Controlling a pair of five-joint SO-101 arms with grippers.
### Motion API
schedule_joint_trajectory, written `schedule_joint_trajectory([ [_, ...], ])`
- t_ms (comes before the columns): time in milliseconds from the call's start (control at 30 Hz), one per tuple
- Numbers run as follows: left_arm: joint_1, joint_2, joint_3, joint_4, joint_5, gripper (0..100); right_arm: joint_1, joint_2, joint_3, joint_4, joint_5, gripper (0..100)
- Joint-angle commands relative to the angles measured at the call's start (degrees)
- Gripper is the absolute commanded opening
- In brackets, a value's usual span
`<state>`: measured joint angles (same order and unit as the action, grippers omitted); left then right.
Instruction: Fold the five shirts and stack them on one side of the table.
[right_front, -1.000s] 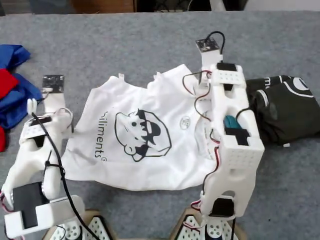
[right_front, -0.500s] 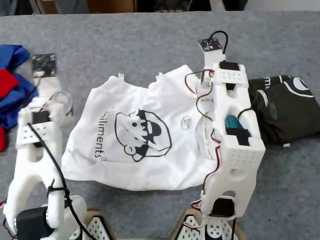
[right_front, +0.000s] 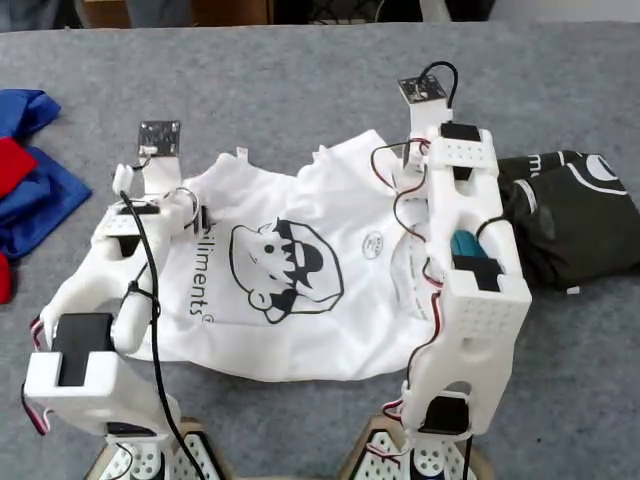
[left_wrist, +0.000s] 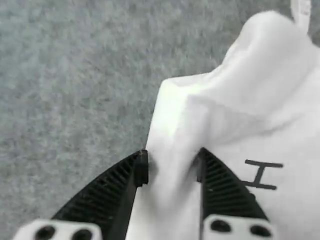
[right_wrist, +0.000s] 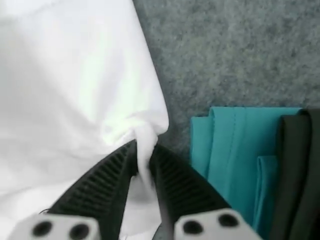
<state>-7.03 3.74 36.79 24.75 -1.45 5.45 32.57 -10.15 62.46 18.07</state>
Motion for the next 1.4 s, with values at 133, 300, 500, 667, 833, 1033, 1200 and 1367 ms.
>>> schedule_joint_trajectory([
  [133, -6.90, -4.31, -2.07, 4.92, -3.96, 3, 0.88, -1.63, -2.24, 0.09, 0.44, 1.8],
  [300, -13.14, -11.96, 0.40, 8.44, -3.87, 3, 0.88, -1.80, -2.15, 0.44, 0.44, 1.8],
  [500, -15.16, -22.86, 9.54, 8.88, -4.22, 3, -3.52, -4.53, -0.84, 5.01, 0.44, 1.8],
  [667, -14.55, -32.62, 18.59, 8.97, -4.48, 3, -6.77, -13.05, 7.78, 6.95, 0.26, 1.7],
  [833, -14.46, -42.37, 20.97, 13.71, -6.15, 3, -4.66, -24.31, 17.10, 6.59, 2.73, 1.7],
  [1033, -10.95, -42.11, 11.74, 13.80, 0.18, 11, -4.48, -27.91, 22.81, -0.09, 2.73, 1.8],
  [1200, -8.66, -27.08, 3.12, 9.93, 2.55, 14, -4.57, -25.10, 22.64, -1.58, 2.81, 2.4],
  [1367, -8.92, -6.15, -2.86, 3.96, -1.67, 21, -4.75, -24.40, 22.64, -1.58, 3.25, 16.9],
])
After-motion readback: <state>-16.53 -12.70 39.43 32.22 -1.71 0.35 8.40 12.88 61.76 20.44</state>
